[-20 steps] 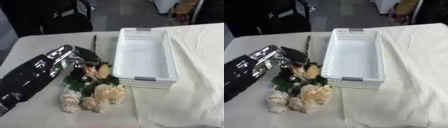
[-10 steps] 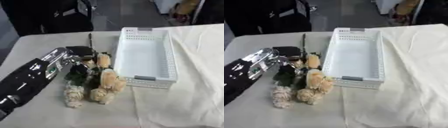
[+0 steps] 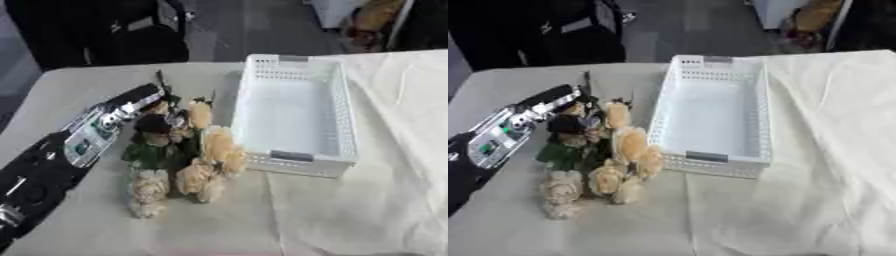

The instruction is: Pick up objects on the table and place them in the box.

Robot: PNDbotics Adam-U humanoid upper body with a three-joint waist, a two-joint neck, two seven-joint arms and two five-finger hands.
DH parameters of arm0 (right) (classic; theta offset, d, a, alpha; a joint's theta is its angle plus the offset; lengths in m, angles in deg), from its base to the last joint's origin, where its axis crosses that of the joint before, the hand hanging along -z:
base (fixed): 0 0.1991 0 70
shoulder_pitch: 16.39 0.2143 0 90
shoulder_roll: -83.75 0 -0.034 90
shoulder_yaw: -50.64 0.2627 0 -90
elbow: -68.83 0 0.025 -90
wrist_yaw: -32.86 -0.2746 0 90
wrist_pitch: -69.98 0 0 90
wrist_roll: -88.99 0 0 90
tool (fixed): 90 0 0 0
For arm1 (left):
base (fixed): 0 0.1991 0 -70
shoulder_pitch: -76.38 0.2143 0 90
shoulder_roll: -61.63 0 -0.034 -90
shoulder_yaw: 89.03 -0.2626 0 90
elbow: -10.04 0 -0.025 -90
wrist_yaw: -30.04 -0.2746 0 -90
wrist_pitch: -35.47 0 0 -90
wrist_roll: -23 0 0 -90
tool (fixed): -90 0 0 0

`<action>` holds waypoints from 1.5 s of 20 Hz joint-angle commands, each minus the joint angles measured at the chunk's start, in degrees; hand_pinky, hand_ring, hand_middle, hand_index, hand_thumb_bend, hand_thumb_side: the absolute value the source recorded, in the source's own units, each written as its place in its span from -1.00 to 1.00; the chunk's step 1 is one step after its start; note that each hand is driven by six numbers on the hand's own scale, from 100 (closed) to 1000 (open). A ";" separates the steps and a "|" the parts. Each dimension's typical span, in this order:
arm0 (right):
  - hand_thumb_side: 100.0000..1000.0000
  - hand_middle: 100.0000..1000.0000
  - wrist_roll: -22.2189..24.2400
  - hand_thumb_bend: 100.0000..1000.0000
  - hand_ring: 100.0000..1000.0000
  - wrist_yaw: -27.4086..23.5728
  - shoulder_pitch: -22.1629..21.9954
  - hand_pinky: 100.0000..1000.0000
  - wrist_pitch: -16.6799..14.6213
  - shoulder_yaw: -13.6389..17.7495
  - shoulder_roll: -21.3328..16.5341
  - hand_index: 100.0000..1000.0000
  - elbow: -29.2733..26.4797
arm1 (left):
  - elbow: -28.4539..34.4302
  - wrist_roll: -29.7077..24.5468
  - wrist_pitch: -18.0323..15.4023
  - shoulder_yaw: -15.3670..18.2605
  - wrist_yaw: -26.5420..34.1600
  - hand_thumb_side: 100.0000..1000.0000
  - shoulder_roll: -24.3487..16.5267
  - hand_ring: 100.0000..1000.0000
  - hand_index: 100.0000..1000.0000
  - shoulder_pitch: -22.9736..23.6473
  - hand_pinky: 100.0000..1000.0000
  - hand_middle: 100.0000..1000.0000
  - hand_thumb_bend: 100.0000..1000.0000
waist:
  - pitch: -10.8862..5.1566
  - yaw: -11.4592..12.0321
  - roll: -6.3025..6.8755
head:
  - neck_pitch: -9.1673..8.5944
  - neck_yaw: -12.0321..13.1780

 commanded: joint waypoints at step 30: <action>0.01 0.68 -0.28 -1.00 0.54 0.54 -0.79 0.36 0.45 0.81 -0.90 0.91 -0.91 | 10.02 3.45 4.62 10.24 4.40 0.19 -13.97 -1.00 -0.75 -9.00 -1.00 -0.69 -1.00 | -1.53 0.56 0.08 | -0.05 -0.58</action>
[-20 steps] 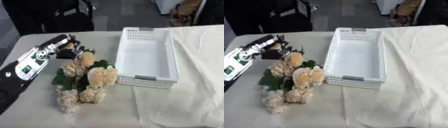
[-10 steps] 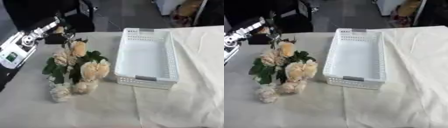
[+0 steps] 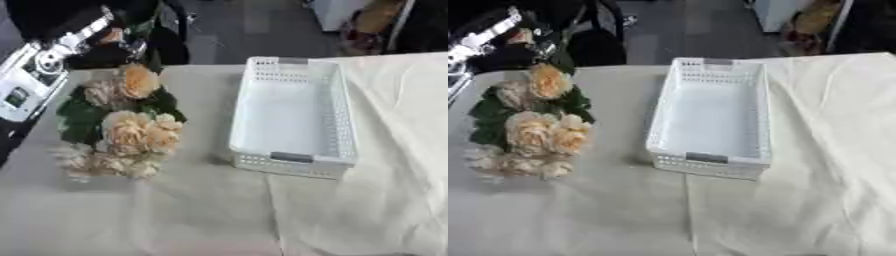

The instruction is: Pick up objects on the table and place them in the box.

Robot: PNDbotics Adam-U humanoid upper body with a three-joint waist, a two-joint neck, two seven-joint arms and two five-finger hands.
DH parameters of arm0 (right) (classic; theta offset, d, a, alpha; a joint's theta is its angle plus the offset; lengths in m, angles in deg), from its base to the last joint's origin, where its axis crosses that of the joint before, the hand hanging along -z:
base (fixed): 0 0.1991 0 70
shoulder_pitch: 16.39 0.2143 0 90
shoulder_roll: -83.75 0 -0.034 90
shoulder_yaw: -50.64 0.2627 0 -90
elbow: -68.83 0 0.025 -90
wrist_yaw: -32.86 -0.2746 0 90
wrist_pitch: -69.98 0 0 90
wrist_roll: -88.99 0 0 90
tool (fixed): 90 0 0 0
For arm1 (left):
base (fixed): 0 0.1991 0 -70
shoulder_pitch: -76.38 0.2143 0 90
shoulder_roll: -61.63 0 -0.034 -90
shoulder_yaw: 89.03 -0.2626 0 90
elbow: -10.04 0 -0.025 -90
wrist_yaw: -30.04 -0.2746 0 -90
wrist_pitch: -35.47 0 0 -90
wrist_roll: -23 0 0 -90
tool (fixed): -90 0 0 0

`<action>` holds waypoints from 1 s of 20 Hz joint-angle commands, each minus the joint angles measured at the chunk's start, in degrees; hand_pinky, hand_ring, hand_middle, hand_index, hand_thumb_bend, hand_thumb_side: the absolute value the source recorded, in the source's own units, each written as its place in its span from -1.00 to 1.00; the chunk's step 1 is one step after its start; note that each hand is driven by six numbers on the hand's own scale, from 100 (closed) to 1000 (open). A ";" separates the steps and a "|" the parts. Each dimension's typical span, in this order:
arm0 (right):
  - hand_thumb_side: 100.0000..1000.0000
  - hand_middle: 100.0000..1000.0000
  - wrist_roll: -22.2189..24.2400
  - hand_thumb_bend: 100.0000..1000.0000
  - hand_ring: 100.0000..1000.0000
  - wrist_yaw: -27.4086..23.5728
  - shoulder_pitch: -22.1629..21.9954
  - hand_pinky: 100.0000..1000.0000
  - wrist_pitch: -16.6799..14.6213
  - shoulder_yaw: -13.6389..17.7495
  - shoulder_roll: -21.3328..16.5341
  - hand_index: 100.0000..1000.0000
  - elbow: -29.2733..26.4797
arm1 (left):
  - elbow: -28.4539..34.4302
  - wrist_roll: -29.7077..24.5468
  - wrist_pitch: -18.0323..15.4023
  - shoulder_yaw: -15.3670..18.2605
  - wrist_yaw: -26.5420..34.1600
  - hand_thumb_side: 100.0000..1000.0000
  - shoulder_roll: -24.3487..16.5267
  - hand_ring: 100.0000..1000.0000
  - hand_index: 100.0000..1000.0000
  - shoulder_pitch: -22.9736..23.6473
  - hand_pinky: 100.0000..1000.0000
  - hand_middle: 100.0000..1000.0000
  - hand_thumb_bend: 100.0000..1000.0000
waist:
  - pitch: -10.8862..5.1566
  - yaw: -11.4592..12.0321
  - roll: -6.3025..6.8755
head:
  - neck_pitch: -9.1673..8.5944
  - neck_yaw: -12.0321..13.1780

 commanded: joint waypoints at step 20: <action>0.01 0.68 1.76 -1.00 0.54 -0.73 0.50 0.36 0.84 -0.82 -0.81 0.91 -0.91 | -13.21 -8.67 -2.06 -6.05 -8.26 0.20 8.81 -1.00 -0.75 -29.69 -1.00 -0.69 -1.00 | -1.86 -1.04 0.54 | -0.05 0.26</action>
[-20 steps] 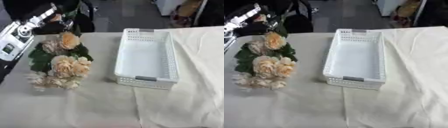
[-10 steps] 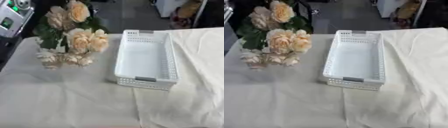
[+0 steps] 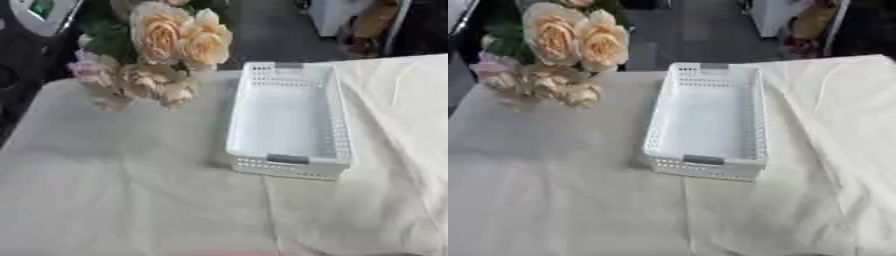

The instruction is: Pick up objects on the table and place them in the box.

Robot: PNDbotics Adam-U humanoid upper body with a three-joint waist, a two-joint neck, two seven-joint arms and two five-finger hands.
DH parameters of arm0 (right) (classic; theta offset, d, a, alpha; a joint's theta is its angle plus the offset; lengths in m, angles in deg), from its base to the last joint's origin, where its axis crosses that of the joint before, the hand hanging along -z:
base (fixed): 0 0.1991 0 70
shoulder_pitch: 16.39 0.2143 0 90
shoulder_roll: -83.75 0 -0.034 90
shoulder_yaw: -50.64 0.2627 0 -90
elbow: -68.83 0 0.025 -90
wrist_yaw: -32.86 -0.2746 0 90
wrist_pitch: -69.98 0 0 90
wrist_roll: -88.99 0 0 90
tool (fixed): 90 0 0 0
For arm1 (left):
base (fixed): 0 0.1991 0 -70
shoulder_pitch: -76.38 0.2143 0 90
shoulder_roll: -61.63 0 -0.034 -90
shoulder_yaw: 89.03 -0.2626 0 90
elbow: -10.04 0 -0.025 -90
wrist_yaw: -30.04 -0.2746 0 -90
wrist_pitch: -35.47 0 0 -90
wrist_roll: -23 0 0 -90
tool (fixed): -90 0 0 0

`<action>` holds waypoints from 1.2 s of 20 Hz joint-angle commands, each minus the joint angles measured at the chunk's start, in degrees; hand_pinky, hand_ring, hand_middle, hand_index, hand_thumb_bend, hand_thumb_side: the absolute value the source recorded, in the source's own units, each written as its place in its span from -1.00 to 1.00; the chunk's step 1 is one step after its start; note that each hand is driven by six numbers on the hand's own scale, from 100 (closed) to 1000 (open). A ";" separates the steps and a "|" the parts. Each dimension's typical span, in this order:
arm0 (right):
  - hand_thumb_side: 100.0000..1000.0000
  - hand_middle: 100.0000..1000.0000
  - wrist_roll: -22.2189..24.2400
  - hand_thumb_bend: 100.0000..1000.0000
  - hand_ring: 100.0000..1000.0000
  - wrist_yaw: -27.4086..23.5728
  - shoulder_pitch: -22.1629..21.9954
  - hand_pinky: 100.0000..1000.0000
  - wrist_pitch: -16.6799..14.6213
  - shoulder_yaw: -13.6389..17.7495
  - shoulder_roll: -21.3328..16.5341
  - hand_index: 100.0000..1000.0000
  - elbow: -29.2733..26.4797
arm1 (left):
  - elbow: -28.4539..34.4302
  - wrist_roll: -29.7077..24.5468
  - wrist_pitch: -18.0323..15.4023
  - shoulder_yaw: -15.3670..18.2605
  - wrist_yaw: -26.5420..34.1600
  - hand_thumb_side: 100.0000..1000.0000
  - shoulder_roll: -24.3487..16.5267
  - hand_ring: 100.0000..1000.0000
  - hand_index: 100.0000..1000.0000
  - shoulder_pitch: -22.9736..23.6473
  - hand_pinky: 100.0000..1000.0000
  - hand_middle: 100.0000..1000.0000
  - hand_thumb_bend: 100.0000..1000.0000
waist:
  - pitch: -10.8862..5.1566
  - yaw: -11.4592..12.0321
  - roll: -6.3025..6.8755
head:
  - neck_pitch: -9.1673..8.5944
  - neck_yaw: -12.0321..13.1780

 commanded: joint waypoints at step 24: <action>0.01 0.63 3.40 -1.00 0.52 -2.74 3.92 0.36 0.11 -1.87 1.35 0.87 -0.91 | -23.00 3.92 -5.04 -1.10 -13.87 0.12 23.49 -1.00 -0.68 -10.60 -1.00 -0.63 -1.00 | 0.88 -3.11 -0.85 | -0.05 3.74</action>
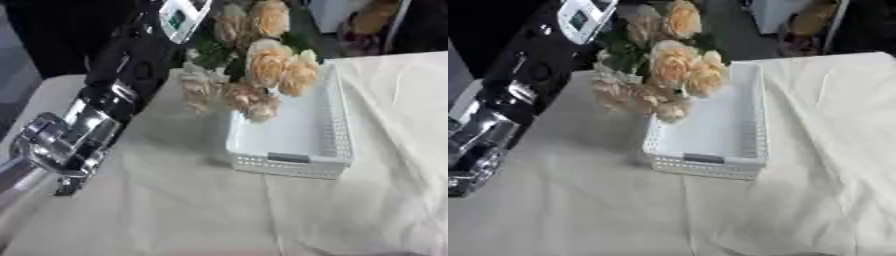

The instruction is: Pick up objects on the table and place them in the box.

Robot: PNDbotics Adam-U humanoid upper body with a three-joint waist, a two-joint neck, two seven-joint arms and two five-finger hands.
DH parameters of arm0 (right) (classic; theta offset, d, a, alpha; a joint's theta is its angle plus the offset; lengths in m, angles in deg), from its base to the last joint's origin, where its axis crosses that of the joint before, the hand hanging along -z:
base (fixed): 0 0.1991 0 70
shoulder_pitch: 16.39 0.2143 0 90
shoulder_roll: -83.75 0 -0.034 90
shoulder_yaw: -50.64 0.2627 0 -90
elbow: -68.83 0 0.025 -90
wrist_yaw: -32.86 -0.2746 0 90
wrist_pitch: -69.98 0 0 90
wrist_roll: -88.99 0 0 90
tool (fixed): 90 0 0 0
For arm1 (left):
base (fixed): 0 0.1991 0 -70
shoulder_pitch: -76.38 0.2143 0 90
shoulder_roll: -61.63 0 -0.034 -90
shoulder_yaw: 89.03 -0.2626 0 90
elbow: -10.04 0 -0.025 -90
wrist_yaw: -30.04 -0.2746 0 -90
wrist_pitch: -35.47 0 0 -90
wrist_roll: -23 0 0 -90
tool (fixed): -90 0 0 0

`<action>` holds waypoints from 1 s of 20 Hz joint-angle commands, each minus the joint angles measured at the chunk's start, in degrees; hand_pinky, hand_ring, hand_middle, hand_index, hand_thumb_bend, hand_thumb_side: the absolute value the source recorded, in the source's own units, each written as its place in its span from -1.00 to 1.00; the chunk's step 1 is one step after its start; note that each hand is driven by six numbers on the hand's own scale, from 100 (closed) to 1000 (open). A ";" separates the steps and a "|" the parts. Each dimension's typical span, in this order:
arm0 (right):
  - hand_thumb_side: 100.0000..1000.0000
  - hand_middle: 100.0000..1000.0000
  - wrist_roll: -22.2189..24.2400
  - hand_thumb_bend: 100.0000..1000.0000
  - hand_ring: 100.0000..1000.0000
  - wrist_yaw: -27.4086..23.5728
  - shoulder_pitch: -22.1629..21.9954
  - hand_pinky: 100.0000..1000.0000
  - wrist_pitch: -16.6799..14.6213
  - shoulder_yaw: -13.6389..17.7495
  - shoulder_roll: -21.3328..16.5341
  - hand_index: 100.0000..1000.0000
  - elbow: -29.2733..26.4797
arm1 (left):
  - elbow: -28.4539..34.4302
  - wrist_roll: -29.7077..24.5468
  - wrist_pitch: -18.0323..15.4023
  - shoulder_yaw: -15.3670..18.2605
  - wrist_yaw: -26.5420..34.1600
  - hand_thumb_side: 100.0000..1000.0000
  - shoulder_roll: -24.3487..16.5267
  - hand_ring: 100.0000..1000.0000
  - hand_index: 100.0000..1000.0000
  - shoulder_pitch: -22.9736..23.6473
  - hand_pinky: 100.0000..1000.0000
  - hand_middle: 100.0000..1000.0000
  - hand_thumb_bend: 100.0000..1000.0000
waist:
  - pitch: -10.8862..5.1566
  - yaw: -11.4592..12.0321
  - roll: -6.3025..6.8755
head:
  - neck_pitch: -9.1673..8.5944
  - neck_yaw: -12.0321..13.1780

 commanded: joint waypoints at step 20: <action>0.00 0.55 1.31 -1.00 0.47 -0.80 1.51 0.35 -0.01 0.11 -0.02 0.80 -0.90 | -0.75 -6.46 -7.31 -1.87 -21.09 0.82 3.56 0.82 0.94 3.33 0.60 0.96 -0.92 | -0.29 -0.28 -0.51 | -0.05 1.51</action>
